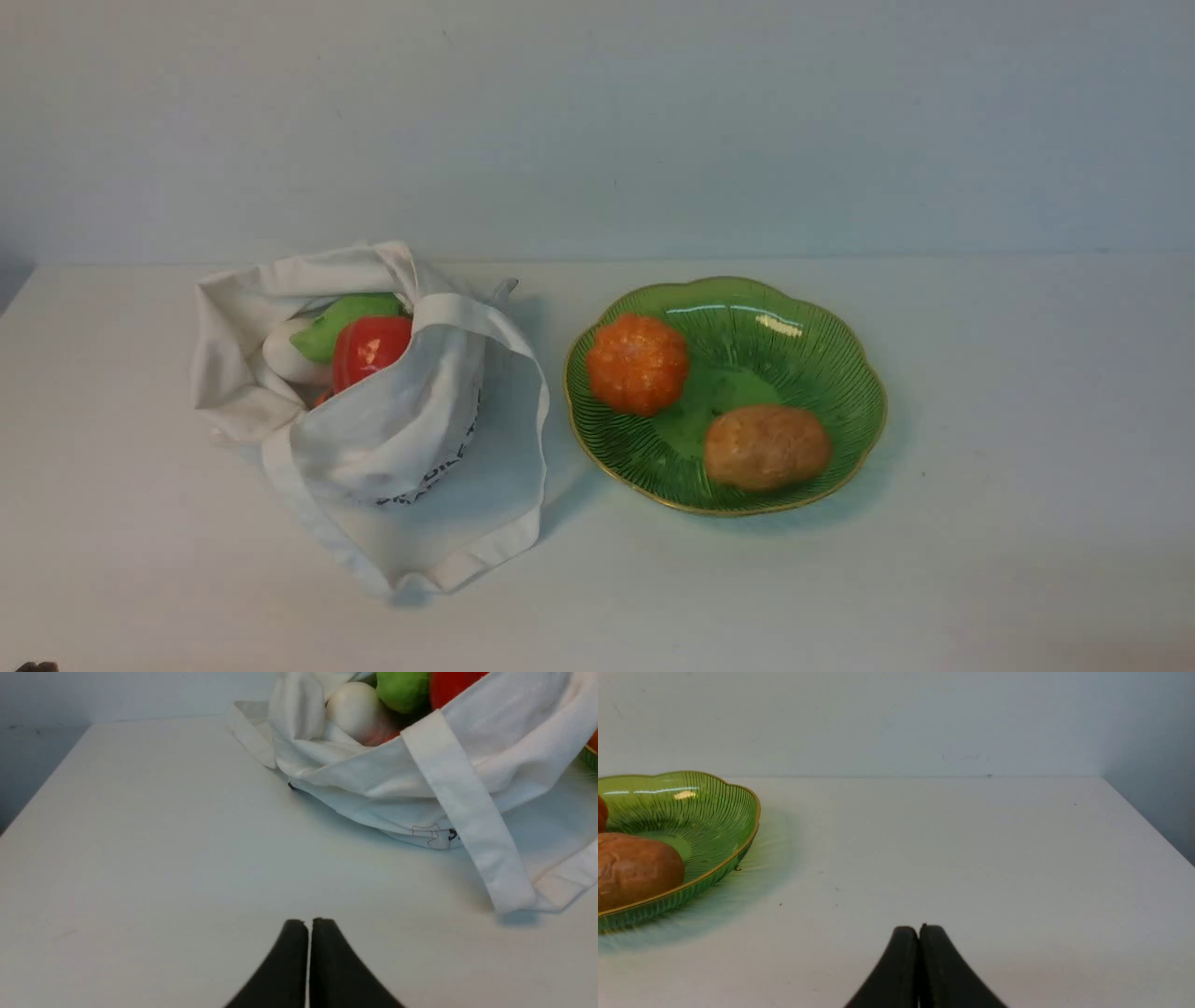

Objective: Take vegetables from cloth bag on white table place on plate.
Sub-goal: 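Reach into the cloth bag and grasp the green cucumber with the left gripper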

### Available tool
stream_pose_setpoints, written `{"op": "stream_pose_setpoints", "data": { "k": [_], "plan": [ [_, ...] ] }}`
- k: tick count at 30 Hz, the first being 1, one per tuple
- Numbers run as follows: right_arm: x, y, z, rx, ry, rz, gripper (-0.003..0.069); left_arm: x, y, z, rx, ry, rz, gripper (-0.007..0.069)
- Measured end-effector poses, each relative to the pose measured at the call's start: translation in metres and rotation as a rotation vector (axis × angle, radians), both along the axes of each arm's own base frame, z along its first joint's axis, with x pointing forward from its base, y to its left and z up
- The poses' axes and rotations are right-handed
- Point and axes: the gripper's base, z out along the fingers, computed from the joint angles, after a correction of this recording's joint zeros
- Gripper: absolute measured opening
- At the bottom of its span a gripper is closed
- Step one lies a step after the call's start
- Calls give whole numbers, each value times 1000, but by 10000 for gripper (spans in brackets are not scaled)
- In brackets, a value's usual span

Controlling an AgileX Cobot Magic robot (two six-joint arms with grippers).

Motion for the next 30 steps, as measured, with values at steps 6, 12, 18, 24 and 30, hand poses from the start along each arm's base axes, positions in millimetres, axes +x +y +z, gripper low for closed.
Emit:
{"op": "stream_pose_setpoints", "data": {
  "k": [6, 12, 18, 24, 30],
  "plan": [
    [0, 0, 0, 0, 0, 0, -10, 0, 0, 0, 0, 0, 0, -5],
    [0, 0, 0, 0, 0, 0, -10, 0, 0, 0, 0, 0, 0, -5],
    [0, 0, 0, 0, 0, 0, -10, 0, 0, 0, 0, 0, 0, -5],
    [0, 0, 0, 0, 0, 0, -10, 0, 0, 0, 0, 0, 0, -5],
    [0, 0, 0, 0, 0, 0, -10, 2, -3, 8, -184, -92, 11, -5]
  ]
}}
